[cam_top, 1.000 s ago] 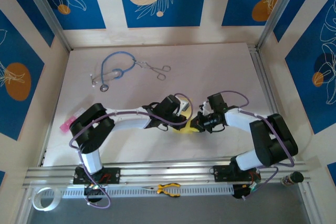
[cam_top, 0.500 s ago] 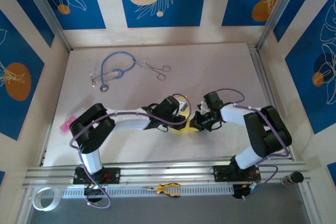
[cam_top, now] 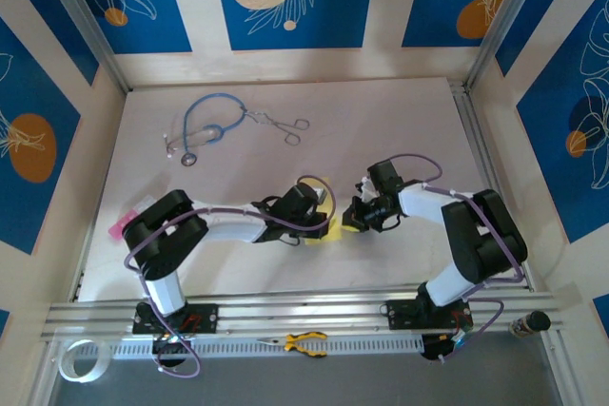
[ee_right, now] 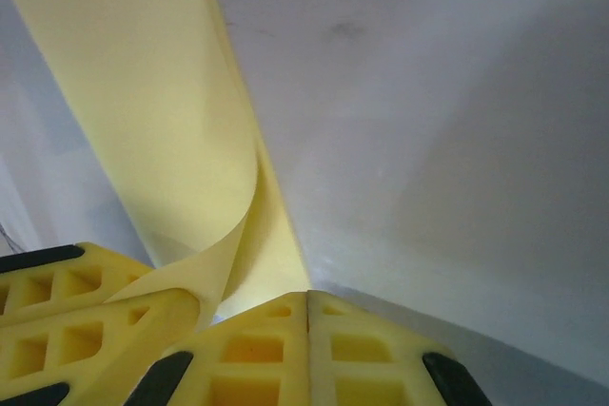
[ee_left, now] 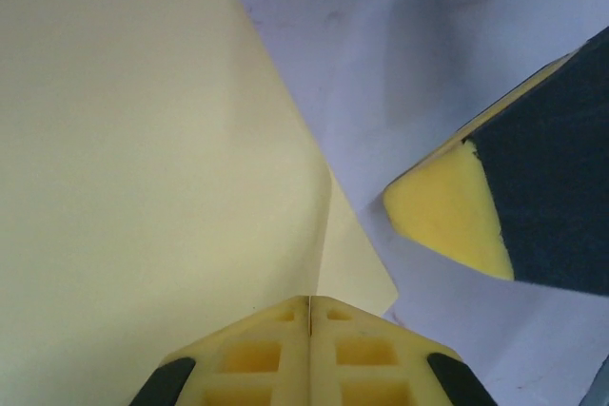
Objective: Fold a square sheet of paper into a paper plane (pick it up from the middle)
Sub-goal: Fold the triangle a second time at the center of the table.
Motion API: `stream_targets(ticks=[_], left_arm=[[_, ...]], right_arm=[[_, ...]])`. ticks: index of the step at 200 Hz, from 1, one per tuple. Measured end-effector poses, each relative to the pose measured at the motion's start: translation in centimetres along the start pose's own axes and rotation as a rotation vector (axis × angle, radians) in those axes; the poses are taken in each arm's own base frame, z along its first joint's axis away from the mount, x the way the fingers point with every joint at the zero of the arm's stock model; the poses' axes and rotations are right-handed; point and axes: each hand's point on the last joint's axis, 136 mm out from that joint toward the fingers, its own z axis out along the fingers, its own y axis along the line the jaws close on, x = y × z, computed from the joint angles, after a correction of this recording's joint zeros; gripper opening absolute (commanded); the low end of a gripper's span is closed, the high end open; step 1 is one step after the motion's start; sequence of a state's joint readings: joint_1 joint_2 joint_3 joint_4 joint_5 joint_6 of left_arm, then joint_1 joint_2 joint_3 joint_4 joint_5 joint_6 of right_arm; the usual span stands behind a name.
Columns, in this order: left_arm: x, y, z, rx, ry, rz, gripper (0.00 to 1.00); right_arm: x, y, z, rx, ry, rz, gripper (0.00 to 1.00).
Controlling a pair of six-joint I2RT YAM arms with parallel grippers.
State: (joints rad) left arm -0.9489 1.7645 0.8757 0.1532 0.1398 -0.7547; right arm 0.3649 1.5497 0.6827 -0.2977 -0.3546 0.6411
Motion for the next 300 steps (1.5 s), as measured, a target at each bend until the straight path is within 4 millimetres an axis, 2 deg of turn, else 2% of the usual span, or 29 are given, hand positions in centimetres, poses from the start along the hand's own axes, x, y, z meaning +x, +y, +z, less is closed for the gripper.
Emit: stream_targets(ticks=[40, 108, 163, 204, 300], left_arm=[[-0.6, -0.5, -0.1, 0.019, -0.025, -0.002, 0.0], [-1.0, -0.8, -0.1, 0.032, -0.038, -0.015, 0.0], [-1.0, -0.9, -0.2, 0.035, -0.039, -0.013, 0.0], [-0.9, -0.9, -0.1, 0.036, -0.036, -0.014, 0.0], [-2.9, 1.4, -0.6, 0.009, -0.064, -0.038, 0.01]], right_arm=[[0.4, 1.3, 0.4, -0.04, 0.016, -0.026, 0.01], [0.5, 0.6, 1.6, -0.03, 0.045, -0.005, 0.01], [0.2, 1.1, 1.8, -0.044, 0.034, -0.016, 0.01], [0.3, 0.7, 2.1, -0.027, 0.038, -0.018, 0.0], [0.2, 0.5, 2.1, -0.018, 0.033, -0.061, 0.0]])
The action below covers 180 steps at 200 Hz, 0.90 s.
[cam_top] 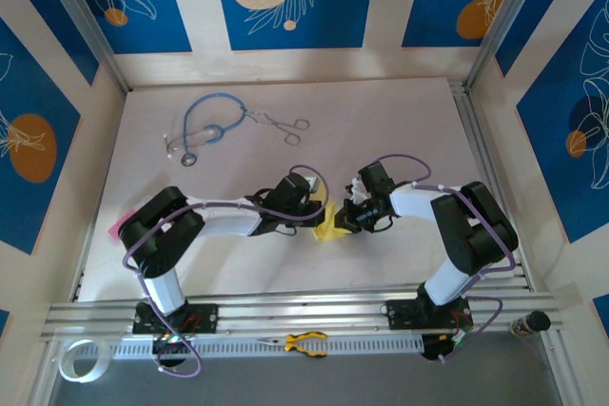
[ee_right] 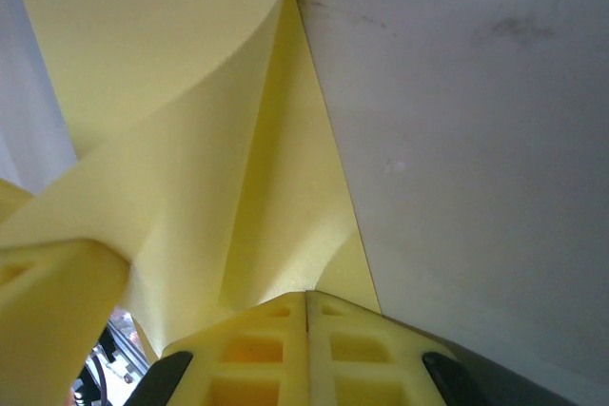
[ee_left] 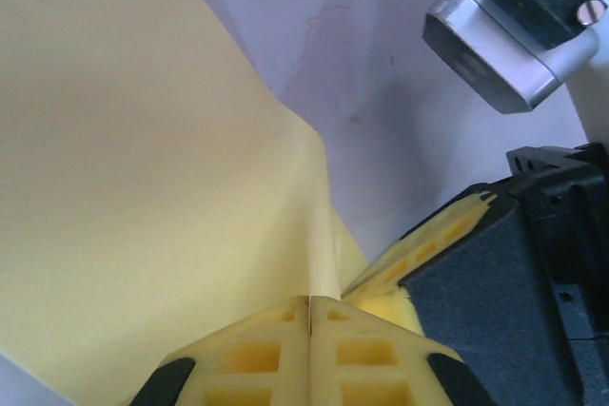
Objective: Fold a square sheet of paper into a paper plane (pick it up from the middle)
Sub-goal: Fold the triangle a second time at the center of the table.
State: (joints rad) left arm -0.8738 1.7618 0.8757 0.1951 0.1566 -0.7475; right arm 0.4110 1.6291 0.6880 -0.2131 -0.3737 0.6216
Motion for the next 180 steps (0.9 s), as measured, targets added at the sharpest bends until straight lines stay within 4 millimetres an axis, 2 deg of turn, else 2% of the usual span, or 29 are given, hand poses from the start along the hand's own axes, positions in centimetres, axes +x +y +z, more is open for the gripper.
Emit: stream_targets(ticks=[82, 138, 180], left_arm=[[1.7, 1.7, -0.1, -0.063, 0.079, 0.052, 0.02], [0.9, 1.7, -0.3, -0.097, 0.077, 0.098, 0.03], [1.0, 2.7, -0.5, -0.147, 0.086, 0.121, 0.04]], right_arm=[[0.1, 0.2, 0.1, -0.014, 0.012, 0.0, 0.0], [0.1, 0.2, 0.1, -0.012, 0.016, 0.003, 0.0], [0.1, 0.2, 0.1, -0.012, 0.017, 0.003, 0.0]])
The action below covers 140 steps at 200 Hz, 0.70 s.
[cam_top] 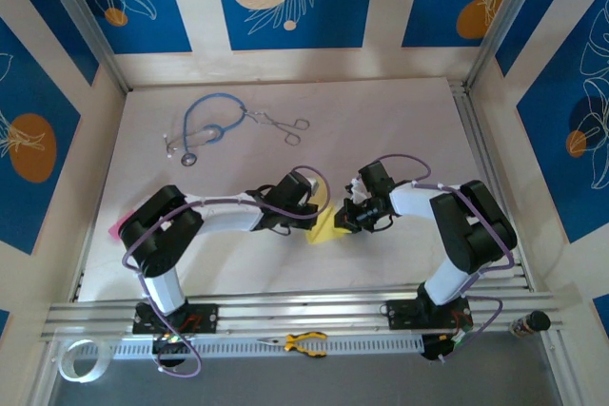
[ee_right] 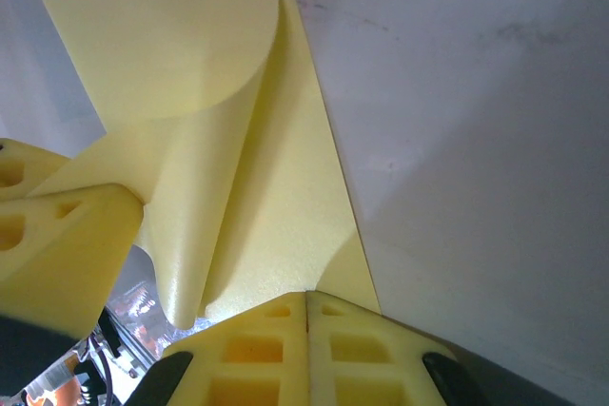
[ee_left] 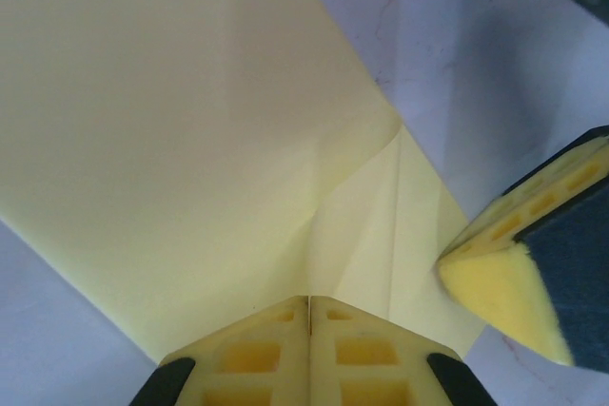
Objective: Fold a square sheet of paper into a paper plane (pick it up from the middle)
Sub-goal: Fold the triangle a second time at the center of the table.
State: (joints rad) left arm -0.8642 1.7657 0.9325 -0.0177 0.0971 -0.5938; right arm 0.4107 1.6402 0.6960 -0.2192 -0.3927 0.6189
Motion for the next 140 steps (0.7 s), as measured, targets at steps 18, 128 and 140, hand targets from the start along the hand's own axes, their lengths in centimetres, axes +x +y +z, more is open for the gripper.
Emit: stream_targets(ticks=[18, 128, 140], left_arm=[[0.1, 0.3, 0.0, -0.018, 0.005, 0.005, 0.04], [0.0, 1.2, -0.1, -0.07, 0.006, 0.03, 0.05], [-0.1, 1.3, -0.1, -0.072, 0.004, 0.033, 0.05]], right_arm=[[0.0, 0.0, 0.0, 0.0, 0.0, 0.0, 0.0], [0.0, 0.0, 0.0, 0.002, 0.002, 0.0, 0.0], [0.0, 0.0, 0.0, 0.002, 0.002, 0.001, 0.0]])
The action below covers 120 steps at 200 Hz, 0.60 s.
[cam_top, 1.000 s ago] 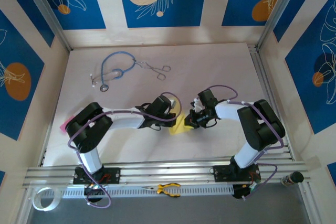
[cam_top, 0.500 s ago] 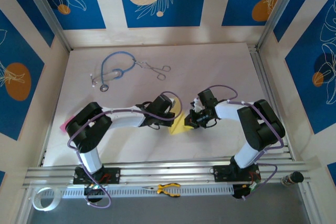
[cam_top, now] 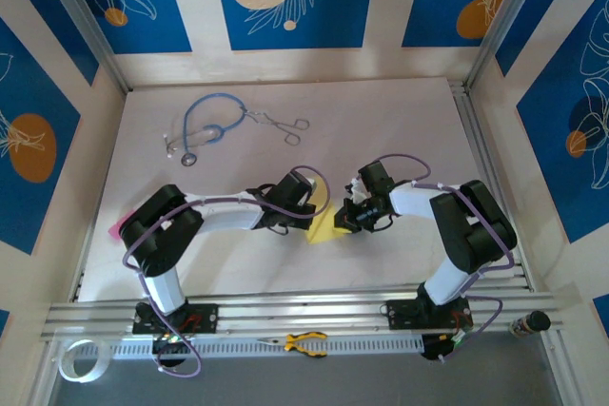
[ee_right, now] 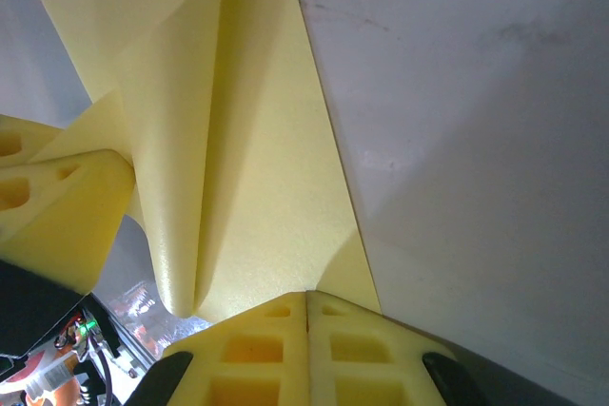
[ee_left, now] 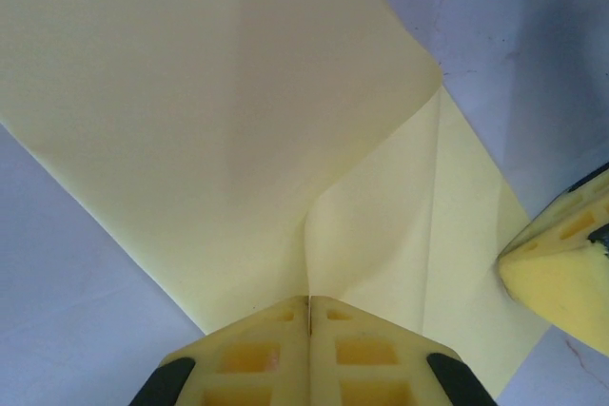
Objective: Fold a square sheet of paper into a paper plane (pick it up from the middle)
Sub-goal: Fold the triangle a second time at the center of the table.
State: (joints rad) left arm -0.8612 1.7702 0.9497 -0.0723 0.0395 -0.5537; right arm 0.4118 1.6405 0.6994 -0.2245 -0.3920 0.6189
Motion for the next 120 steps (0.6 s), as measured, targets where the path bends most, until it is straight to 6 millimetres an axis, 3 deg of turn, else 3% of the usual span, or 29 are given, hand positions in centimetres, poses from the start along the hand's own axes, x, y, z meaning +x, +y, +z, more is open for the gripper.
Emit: stream_targets(ticks=[120], left_arm=[[-0.37, 0.11, 0.07, -0.014, -0.006, 0.011, 0.05]], right_arm=[[-0.03, -0.03, 0.06, 0.0, 0.002, 0.001, 0.0]])
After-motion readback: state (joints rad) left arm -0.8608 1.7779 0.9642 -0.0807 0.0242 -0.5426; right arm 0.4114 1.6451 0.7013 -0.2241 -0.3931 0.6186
